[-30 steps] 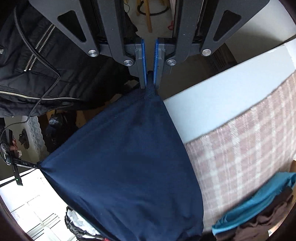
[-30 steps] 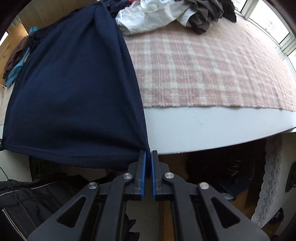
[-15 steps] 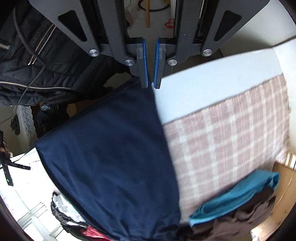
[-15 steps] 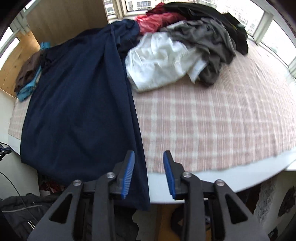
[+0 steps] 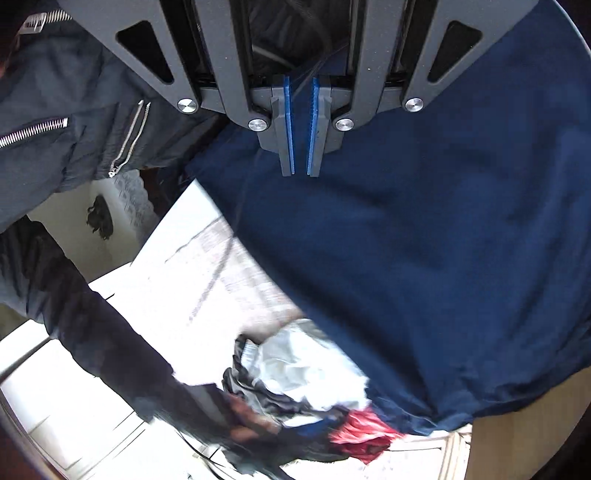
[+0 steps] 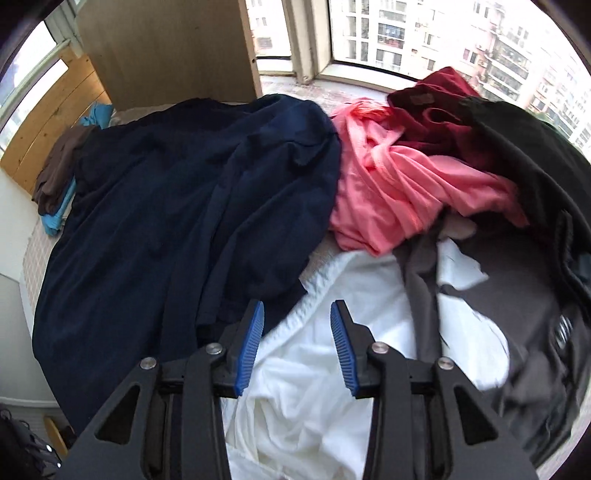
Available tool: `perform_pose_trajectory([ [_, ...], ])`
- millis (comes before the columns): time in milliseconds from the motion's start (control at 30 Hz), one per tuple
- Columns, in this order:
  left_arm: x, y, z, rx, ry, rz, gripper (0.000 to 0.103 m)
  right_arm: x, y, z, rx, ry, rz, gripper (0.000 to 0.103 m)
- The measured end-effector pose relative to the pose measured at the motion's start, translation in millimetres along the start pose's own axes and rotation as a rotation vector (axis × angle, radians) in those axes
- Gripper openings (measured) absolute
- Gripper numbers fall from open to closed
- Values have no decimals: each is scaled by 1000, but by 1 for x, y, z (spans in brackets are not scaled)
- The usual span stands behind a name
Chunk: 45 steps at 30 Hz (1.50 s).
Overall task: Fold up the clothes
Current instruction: 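Lift and flip the sweatshirt over with both grippers, then release it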
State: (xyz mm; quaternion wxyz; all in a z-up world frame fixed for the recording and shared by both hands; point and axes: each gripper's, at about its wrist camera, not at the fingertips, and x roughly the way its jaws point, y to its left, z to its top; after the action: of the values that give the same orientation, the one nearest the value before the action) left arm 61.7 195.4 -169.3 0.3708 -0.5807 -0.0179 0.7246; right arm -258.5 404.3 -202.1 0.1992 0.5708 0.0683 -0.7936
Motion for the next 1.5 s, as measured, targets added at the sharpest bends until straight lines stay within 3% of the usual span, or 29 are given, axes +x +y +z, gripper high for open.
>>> perform_pose_trajectory([
  [133,47,-40,16,-59,32,-26,5,39,7,11,-60,92,23,37],
  [267,71,-62,28,-82,46,-21,5,43,11,16,-51,91,106,37],
  [400,91,-68,40,-101,57,29,5,56,15,20,-73,126,101,38],
  [433,96,-66,40,-112,61,31,5,57,16,20,-93,124,107,34],
  [467,101,-66,40,-117,66,34,5,56,17,20,-110,120,112,9],
  [500,105,-66,39,-119,72,39,5,47,15,20,-116,109,115,4],
  [633,111,-69,32,-107,83,28,5,11,5,22,-142,60,118,3],
  [733,113,-73,25,-90,100,22,5,-43,-16,29,-163,-42,-1,3],
  [800,117,-72,21,-84,113,15,5,-70,-39,33,-159,-100,-158,3],
  [900,124,-72,15,-87,134,-11,4,-69,-70,43,-141,-85,-367,3],
  [967,130,-74,15,-85,139,-30,5,-54,-75,44,-140,-51,-376,3],
  [1067,136,-78,14,-81,146,-54,5,-36,-73,40,-179,-33,-456,3],
  [1200,119,-76,4,-105,116,-65,5,-47,-79,49,-184,-100,-516,3],
  [1267,108,-72,-2,-124,93,-63,5,-51,-84,50,-190,-141,-652,3],
  [1300,103,-69,-6,-134,84,-58,5,-43,-88,50,-220,-97,-704,3],
  [1367,96,-65,-13,-149,71,-47,5,-46,-99,45,-172,-63,-646,3],
  [1500,92,-59,-20,-151,70,-23,5,-93,-92,15,-67,-147,-429,4],
])
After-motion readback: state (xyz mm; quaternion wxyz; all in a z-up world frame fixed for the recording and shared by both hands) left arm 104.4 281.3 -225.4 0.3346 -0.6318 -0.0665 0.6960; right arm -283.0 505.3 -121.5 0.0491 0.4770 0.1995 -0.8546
